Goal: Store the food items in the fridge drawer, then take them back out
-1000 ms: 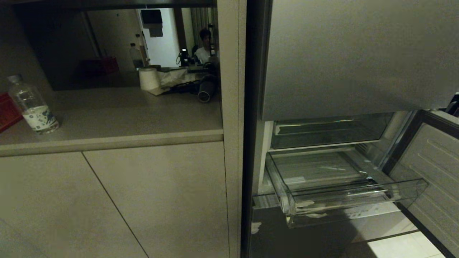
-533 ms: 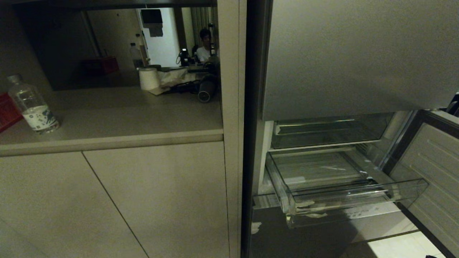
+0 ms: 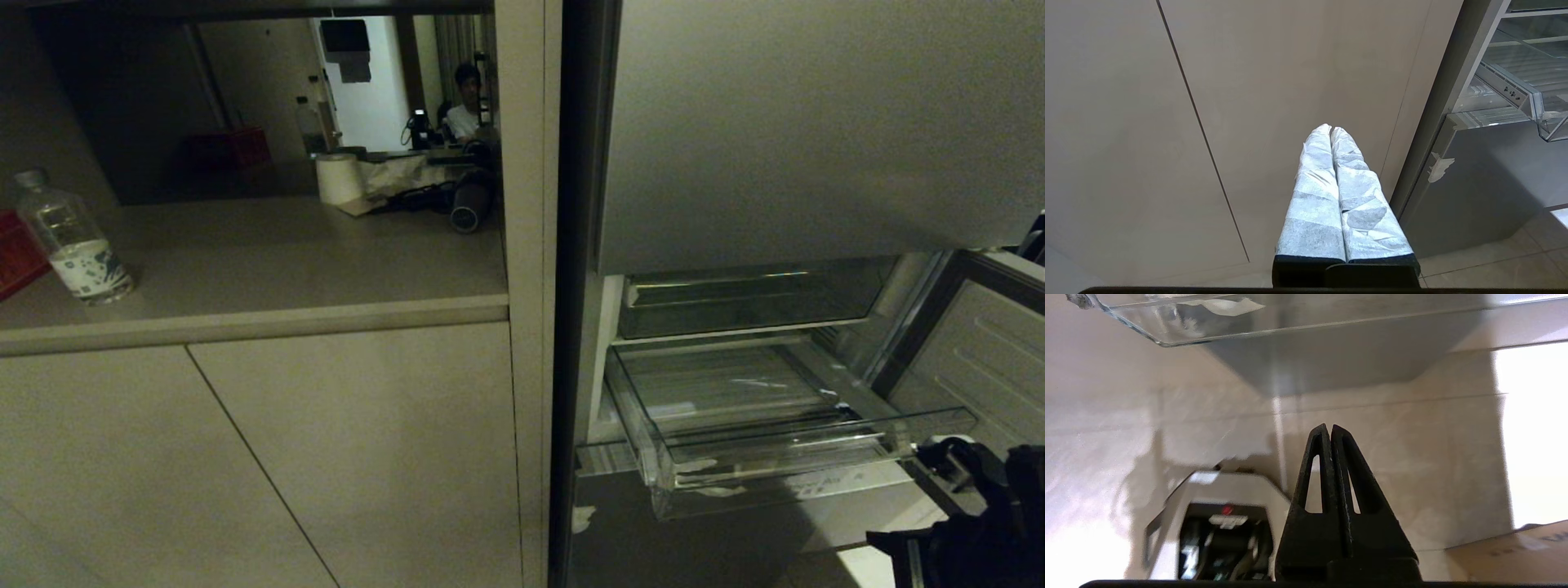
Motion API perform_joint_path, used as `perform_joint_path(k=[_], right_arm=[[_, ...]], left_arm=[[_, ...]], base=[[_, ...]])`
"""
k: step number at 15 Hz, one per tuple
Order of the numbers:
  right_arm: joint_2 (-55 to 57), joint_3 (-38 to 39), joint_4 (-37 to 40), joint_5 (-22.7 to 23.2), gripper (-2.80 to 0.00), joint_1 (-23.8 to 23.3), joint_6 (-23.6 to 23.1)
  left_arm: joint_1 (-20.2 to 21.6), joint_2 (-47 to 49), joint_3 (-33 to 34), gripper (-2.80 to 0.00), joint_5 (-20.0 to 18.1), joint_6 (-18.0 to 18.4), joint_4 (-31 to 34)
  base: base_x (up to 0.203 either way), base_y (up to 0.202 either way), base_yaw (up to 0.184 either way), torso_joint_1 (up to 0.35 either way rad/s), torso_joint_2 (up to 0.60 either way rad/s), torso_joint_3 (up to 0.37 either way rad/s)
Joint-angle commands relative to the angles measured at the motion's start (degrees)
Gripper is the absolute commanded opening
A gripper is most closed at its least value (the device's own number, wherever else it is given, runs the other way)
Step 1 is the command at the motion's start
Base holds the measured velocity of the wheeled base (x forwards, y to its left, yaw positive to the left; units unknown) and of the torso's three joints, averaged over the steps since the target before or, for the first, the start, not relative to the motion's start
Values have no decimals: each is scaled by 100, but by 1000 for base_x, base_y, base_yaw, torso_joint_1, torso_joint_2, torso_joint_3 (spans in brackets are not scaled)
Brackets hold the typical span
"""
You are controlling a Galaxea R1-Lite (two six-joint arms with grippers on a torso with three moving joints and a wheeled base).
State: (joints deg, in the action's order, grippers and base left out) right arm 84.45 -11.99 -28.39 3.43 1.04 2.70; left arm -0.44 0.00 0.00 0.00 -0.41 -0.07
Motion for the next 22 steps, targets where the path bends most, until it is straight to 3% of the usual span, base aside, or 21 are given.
perform_joint_path(k=[1, 12, 17, 22], right_arm=[[1017, -393, -23, 243, -280, 2, 6], [2453, -1999, -134, 663, -280, 11, 81], [3218, -2563, -1005, 659, -280, 25, 269], [4054, -3680, -1414, 659, -280, 88, 402]], left_arm=[[0, 0, 0, -280, 0, -2, -1], [0, 0, 0, -280, 0, -2, -1], [0, 0, 0, -280, 0, -2, -1], [0, 0, 0, -280, 0, -2, -1]], base=[[0, 0, 0, 0, 0, 0], [0, 0, 0, 0, 0, 0], [0, 0, 0, 0, 0, 0], [0, 0, 0, 0, 0, 0]])
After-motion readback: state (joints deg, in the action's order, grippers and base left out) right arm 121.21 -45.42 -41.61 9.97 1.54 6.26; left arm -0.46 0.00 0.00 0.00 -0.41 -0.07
